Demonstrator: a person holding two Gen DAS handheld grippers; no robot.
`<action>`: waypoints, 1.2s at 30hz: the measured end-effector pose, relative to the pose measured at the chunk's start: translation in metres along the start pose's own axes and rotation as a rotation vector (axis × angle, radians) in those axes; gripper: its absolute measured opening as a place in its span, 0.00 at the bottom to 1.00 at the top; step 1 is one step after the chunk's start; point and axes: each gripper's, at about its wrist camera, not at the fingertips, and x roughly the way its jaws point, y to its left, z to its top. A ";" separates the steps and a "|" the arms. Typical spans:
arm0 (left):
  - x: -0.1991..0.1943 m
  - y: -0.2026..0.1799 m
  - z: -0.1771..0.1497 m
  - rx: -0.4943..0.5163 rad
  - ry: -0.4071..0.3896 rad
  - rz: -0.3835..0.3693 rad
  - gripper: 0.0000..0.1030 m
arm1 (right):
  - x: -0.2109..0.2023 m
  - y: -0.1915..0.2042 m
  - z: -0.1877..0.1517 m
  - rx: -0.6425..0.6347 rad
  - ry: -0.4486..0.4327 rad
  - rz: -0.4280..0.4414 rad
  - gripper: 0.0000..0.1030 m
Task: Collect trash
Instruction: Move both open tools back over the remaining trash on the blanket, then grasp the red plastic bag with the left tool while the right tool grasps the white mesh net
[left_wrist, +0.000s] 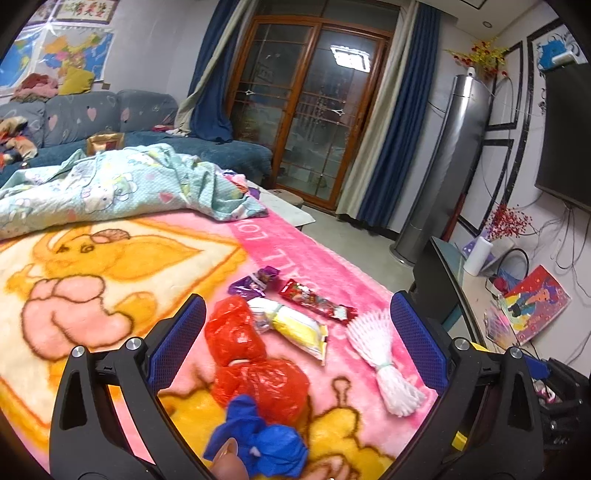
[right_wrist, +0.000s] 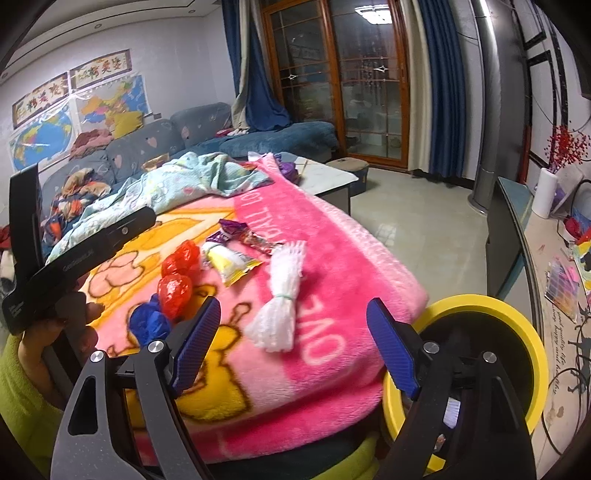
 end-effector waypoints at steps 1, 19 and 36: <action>0.001 0.004 0.000 -0.006 0.001 0.006 0.89 | 0.001 0.002 0.000 -0.005 0.003 0.003 0.76; 0.024 0.041 -0.010 -0.077 0.075 0.061 0.89 | 0.046 0.022 -0.008 -0.058 0.074 -0.003 0.79; 0.073 0.070 -0.025 -0.231 0.263 -0.020 0.73 | 0.122 0.014 -0.018 -0.001 0.199 -0.001 0.74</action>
